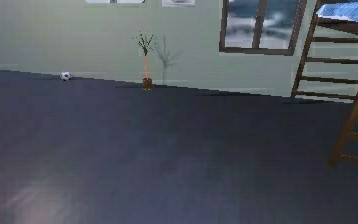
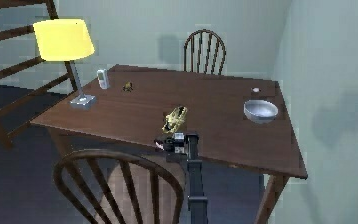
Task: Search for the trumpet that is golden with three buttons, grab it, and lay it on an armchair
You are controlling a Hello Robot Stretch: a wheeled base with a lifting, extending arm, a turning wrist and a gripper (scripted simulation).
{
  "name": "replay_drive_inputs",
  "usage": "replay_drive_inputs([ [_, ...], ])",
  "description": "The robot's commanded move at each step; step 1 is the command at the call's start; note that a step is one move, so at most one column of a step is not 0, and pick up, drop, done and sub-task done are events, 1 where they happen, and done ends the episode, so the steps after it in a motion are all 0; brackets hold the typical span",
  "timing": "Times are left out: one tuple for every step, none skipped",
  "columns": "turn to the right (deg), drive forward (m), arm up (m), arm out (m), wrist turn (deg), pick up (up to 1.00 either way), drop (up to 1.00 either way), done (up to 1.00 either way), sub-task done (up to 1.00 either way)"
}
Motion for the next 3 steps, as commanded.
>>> replay_drive_inputs([
  [0.0, 0.0, 0.0, 0.0, 0.0, 1.0, 0.0, 0.0, 0.0],
  [0.0, 0.0, 0.1, 0.0, 0.0, 0.0, 0.0, 0.0, 0.0],
  [0.0, 0.0, 0.24, 0.0, 0.0, 0.0, 0.0, 0.0, 0.0],
])
